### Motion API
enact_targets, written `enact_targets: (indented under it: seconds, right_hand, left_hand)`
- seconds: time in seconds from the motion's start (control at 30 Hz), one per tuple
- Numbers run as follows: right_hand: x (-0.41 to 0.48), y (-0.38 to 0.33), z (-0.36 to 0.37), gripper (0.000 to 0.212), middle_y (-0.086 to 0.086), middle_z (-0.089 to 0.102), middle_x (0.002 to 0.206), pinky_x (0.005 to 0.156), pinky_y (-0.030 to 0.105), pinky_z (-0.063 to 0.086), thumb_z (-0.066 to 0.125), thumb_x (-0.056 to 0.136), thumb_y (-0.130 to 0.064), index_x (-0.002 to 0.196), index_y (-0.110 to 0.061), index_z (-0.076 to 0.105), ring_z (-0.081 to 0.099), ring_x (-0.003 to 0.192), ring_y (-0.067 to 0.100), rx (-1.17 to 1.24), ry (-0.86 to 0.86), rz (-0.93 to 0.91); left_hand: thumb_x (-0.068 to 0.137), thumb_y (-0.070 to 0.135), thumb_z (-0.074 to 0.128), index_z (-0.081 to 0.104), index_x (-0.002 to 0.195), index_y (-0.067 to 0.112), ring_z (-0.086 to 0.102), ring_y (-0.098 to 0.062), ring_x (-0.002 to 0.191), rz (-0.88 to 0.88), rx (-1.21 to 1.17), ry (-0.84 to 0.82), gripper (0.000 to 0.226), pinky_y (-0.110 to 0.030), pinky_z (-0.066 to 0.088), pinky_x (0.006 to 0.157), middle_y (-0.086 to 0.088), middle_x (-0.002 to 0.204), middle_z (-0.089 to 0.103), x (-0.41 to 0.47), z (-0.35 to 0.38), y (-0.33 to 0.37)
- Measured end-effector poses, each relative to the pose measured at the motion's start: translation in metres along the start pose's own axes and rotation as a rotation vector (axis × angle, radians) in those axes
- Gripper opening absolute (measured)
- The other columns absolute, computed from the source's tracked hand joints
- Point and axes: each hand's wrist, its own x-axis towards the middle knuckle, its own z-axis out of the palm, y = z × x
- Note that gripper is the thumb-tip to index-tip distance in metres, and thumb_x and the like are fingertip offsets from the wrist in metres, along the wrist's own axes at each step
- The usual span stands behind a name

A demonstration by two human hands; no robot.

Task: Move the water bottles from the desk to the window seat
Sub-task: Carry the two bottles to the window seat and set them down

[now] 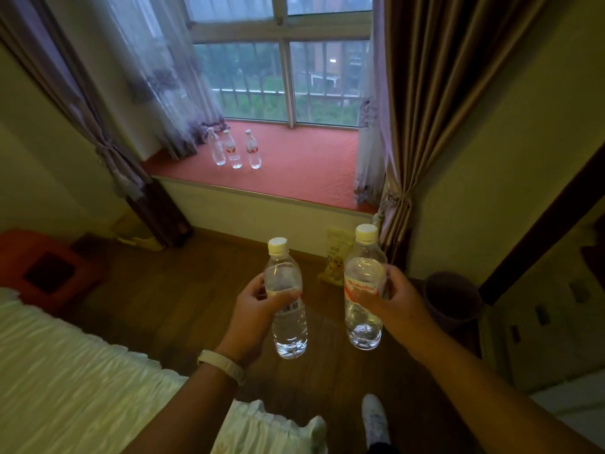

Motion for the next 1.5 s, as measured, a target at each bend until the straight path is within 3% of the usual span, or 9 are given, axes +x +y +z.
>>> enact_targets:
  seconds: [0.23, 0.37, 0.63, 0.8, 1.03, 1.23, 1.4, 1.5]
  right_hand:
    - [0.117, -0.011, -0.057, 0.042, -0.012, 0.065, 0.108, 0.074, 0.020, 0.052, 0.083, 0.076, -0.025, 0.105, -0.040, 0.055, 0.063, 0.100, 0.006, 0.014, -0.081, 0.016]
    - [0.165, -0.022, -0.081, 0.037, -0.015, 0.065, 0.100, 0.065, 0.012, 0.051, 0.082, 0.078, -0.022, 0.097, -0.038, 0.055, 0.063, 0.089, -0.004, 0.004, -0.122, -0.005]
    - [0.234, -0.029, -0.073, 0.033, -0.010, 0.069, 0.095, 0.069, 0.017, 0.054, 0.082, 0.077, -0.025, 0.097, -0.033, 0.058, 0.067, 0.087, 0.003, -0.007, -0.186, -0.025]
    - [0.274, -0.031, -0.036, 0.037, -0.009, 0.071, 0.095, 0.070, 0.018, 0.055, 0.084, 0.075, -0.027, 0.102, -0.034, 0.060, 0.068, 0.083, -0.001, -0.015, -0.253, -0.012]
    - [0.342, -0.033, 0.052, 0.039, -0.010, 0.071, 0.101, 0.079, 0.029, 0.055, 0.083, 0.076, -0.030, 0.105, -0.039, 0.058, 0.068, 0.094, 0.005, -0.049, -0.380, 0.045]
    - [0.402, -0.063, 0.154, 0.041, -0.006, 0.072, 0.102, 0.075, 0.026, 0.055, 0.082, 0.077, -0.023, 0.107, -0.037, 0.058, 0.071, 0.090, 0.006, -0.063, -0.492, 0.054]
    - [0.443, -0.084, 0.225, 0.043, -0.001, 0.074, 0.101, 0.087, 0.042, 0.058, 0.084, 0.074, -0.020, 0.108, -0.030, 0.060, 0.072, 0.094, 0.015, -0.052, -0.532, 0.009]
    - [0.461, -0.094, 0.255, 0.048, -0.001, 0.074, 0.103, 0.088, 0.045, 0.058, 0.085, 0.069, -0.029, 0.111, -0.030, 0.061, 0.072, 0.095, 0.016, -0.065, -0.570, -0.006]
  left_hand:
    - [0.062, 0.030, 0.085, 0.066, 0.117, 0.017, 0.070, -0.035, 0.103, 0.000, -0.072, 0.090, 0.059, -0.052, 0.057, 0.089, -0.012, 0.110, 0.072, 0.094, 0.071, 0.028]
    - [0.062, 0.028, 0.086, 0.067, 0.117, 0.017, 0.070, -0.035, 0.103, 0.037, -0.071, 0.098, 0.058, -0.051, 0.057, 0.089, -0.013, 0.111, 0.073, 0.131, 0.102, 0.045]
    - [0.071, 0.021, 0.084, 0.063, 0.123, 0.018, 0.071, -0.030, 0.103, 0.047, -0.078, 0.169, 0.056, -0.045, 0.057, 0.086, -0.008, 0.112, 0.073, 0.181, 0.096, 0.065]
    - [0.069, 0.020, 0.083, 0.065, 0.121, 0.020, 0.070, -0.028, 0.104, 0.040, -0.088, 0.249, 0.055, -0.046, 0.057, 0.087, -0.007, 0.113, 0.073, 0.205, 0.062, 0.065]
    - [0.072, 0.019, 0.077, 0.064, 0.120, 0.021, 0.072, -0.021, 0.098, 0.037, -0.120, 0.341, 0.050, -0.034, 0.058, 0.075, -0.004, 0.109, 0.073, 0.253, -0.015, 0.064]
    - [0.072, 0.019, 0.079, 0.068, 0.116, 0.022, 0.070, -0.026, 0.102, 0.036, -0.168, 0.434, 0.046, -0.044, 0.057, 0.085, -0.005, 0.109, 0.074, 0.302, -0.108, 0.081]
    - [0.073, 0.010, 0.078, 0.069, 0.112, 0.021, 0.072, -0.024, 0.096, 0.080, -0.152, 0.466, 0.042, -0.037, 0.057, 0.076, -0.006, 0.104, 0.075, 0.336, -0.177, 0.106]
    - [0.078, 0.003, 0.075, 0.068, 0.113, 0.017, 0.073, -0.017, 0.089, 0.103, -0.141, 0.500, 0.039, -0.026, 0.058, 0.068, -0.004, 0.102, 0.075, 0.349, -0.209, 0.120]
